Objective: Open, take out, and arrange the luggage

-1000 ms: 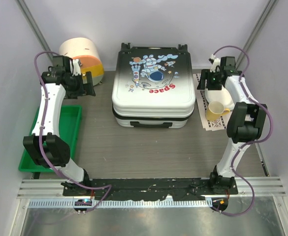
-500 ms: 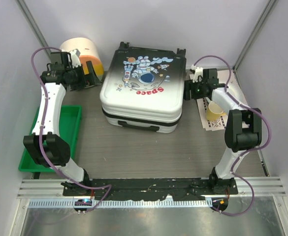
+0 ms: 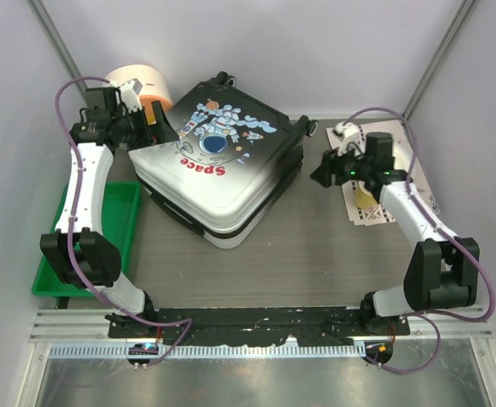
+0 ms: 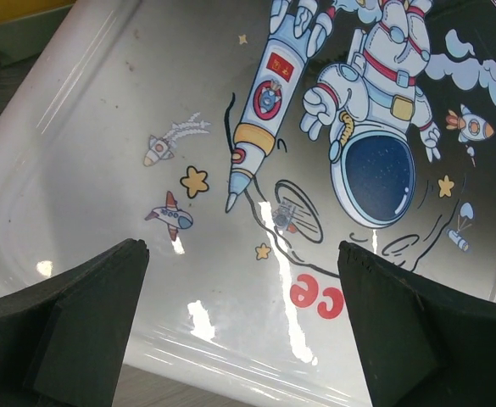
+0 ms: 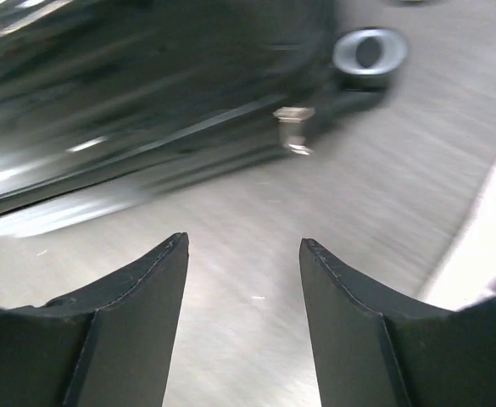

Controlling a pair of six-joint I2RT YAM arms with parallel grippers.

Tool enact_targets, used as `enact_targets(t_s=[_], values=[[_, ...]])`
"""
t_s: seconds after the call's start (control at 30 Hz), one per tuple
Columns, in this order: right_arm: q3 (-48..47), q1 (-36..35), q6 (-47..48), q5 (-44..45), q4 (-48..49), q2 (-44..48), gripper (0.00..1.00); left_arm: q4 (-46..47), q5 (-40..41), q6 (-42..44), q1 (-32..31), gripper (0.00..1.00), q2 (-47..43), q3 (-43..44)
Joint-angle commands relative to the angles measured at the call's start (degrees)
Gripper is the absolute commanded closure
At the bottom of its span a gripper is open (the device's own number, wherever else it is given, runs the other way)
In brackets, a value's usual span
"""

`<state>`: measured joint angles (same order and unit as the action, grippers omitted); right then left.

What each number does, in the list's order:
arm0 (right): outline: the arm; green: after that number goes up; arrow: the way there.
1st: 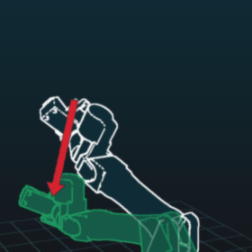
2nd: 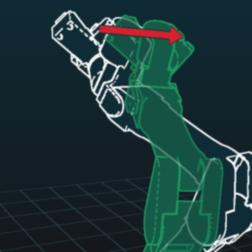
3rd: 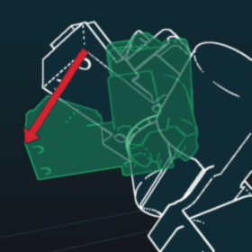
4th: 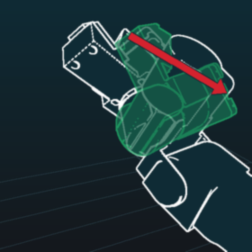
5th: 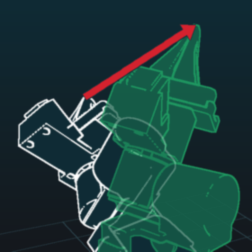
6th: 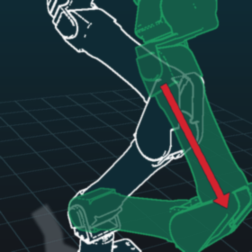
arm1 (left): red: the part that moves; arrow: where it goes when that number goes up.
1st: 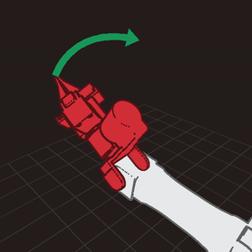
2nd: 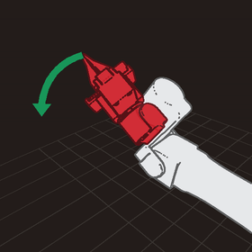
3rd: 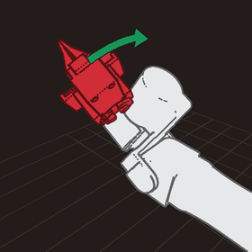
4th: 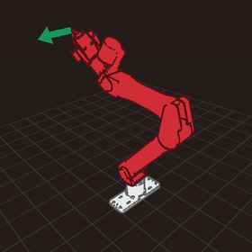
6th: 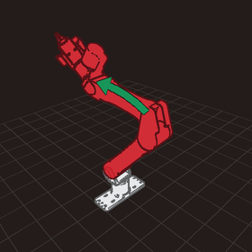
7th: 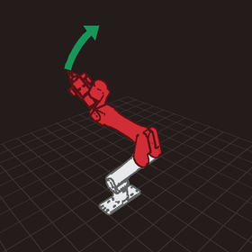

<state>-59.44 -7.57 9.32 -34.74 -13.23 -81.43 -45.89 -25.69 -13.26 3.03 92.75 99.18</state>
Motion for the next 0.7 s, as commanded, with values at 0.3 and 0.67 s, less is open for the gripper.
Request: enact_targets(t_s=[0.3,0.67], values=[[-2.61,11.00,15.99,-14.38,7.95,-6.71,0.44,6.34,-5.24,0.51,0.40,0.01,-4.33,-5.83],[-1.47,7.66,8.62,-15.88,29.57,-15.07,0.45,6.42,-5.77,0.34,0.40,0.03,-6.18,-8.12]])
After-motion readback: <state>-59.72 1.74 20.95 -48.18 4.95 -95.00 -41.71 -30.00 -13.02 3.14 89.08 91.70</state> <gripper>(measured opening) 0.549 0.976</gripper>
